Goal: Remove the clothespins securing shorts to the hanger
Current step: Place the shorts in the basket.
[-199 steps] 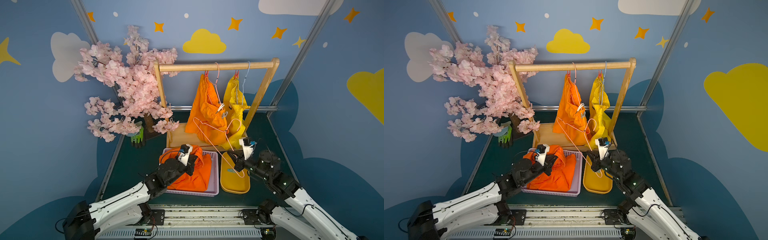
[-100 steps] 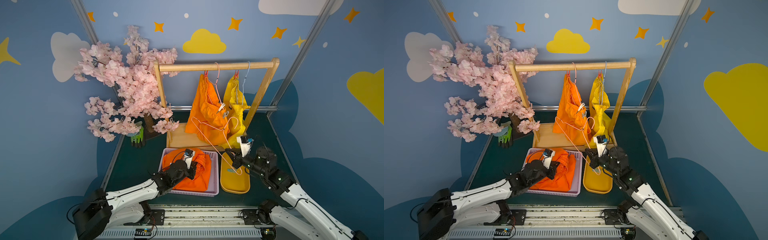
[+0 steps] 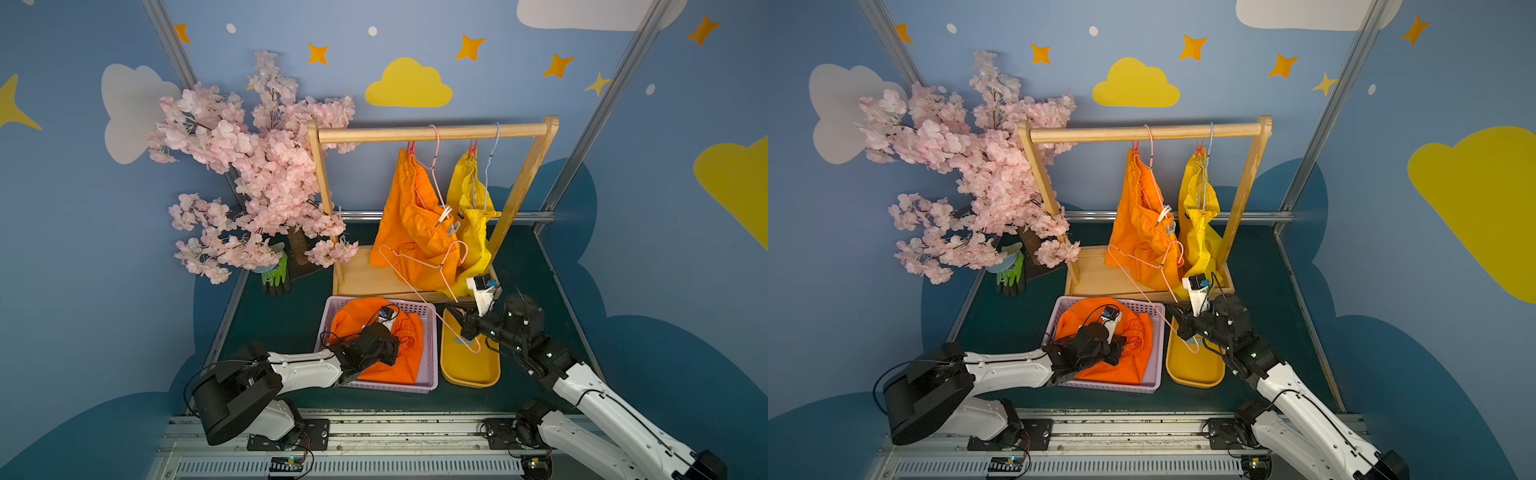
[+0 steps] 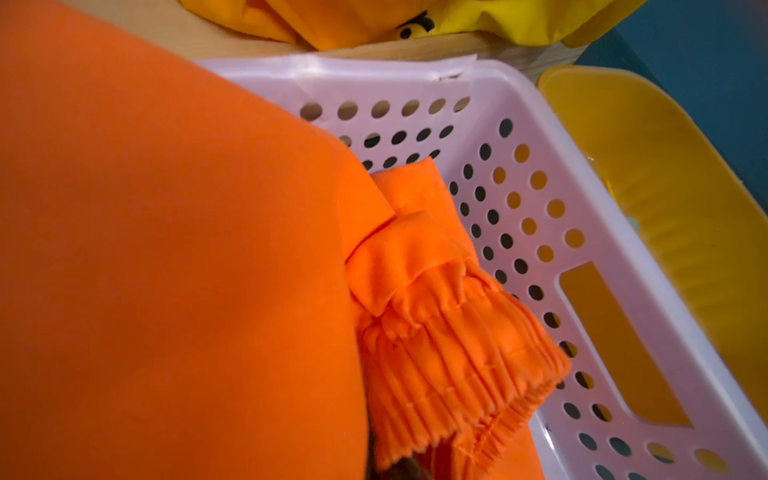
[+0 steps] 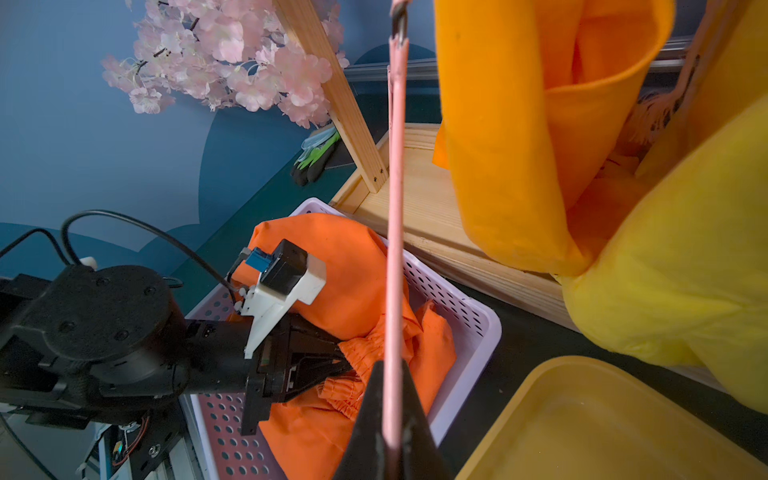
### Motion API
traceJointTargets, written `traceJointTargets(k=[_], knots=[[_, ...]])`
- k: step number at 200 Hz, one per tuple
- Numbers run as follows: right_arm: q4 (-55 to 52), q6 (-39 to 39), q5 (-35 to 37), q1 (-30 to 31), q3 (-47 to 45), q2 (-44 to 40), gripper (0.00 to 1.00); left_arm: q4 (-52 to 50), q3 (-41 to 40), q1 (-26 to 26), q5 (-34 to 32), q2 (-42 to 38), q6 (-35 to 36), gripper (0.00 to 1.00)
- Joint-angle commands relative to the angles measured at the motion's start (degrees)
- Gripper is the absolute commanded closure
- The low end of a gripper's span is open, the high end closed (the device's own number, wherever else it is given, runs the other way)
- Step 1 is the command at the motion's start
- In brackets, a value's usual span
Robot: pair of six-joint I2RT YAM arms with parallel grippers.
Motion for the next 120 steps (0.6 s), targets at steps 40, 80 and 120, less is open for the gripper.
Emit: traceJointTargets(k=[40,80,120], knots=[[-6.31,-5.58,-2.87,-0.63,2.44,-4.87,1.0,-15.4,8.43,-1.36,-0.45,-12.04,6.94,0.0],[-10.21,-8.57,-5.98,-0.61,4.71,-8.23,1.0,-13.31,6.25,-1.81,4.63,-25.61,13.86,0.0],[-5.64,-9.79,-7.03,-0.6,3.61,-10.06,1.0,-3.9,-0.57,-1.81,6.04,-39.4,24.27,0.0]])
